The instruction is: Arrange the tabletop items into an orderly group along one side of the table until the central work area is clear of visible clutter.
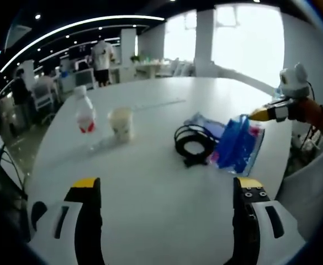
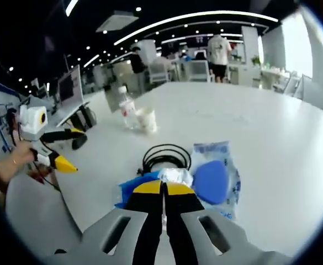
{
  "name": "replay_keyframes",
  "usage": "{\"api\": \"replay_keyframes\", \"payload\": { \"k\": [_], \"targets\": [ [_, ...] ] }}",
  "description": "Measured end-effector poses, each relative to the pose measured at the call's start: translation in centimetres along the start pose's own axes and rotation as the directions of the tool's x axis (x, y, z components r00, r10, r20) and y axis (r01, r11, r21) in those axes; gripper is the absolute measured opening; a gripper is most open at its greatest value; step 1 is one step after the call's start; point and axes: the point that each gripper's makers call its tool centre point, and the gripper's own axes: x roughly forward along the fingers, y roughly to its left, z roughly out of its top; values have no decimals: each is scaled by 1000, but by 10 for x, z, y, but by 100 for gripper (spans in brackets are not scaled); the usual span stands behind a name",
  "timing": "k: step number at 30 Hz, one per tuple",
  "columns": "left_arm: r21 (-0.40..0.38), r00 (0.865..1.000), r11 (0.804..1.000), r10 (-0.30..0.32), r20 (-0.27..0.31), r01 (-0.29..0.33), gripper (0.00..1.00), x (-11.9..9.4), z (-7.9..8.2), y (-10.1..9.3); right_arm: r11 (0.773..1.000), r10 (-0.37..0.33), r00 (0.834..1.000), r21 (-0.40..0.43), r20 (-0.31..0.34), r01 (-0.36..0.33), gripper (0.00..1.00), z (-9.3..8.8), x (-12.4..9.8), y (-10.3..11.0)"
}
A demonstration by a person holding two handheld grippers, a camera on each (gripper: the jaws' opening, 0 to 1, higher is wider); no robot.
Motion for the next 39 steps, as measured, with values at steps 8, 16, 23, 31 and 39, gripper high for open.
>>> {"api": "replay_keyframes", "payload": {
  "k": [8, 16, 23, 31, 39],
  "targets": [
    [2, 1000, 1000, -5, -1, 5, 96, -1, 0, -1, 1000, -29, 998, -8, 52, 30, 1, 22, -8, -13],
    [2, 1000, 1000, -15, -8, 15, 95, 0, -2, -2, 998, -63, 994, 7, 89, 62, 1, 40, -14, -34],
    [-5, 1000, 1000, -14, -16, 13, 95, 2, -5, 0, 993, -115, 985, 25, 129, 113, 1, 57, -21, -62],
    [-6, 1000, 1000, -22, -22, 22, 94, 6, -5, -1, 984, -178, 974, 45, 139, 173, 1, 61, -25, -93],
    [-5, 999, 999, -34, -17, 34, 94, 8, -4, -2, 976, -215, 966, 63, 145, 208, 1, 63, -24, -118]
  ]
}}
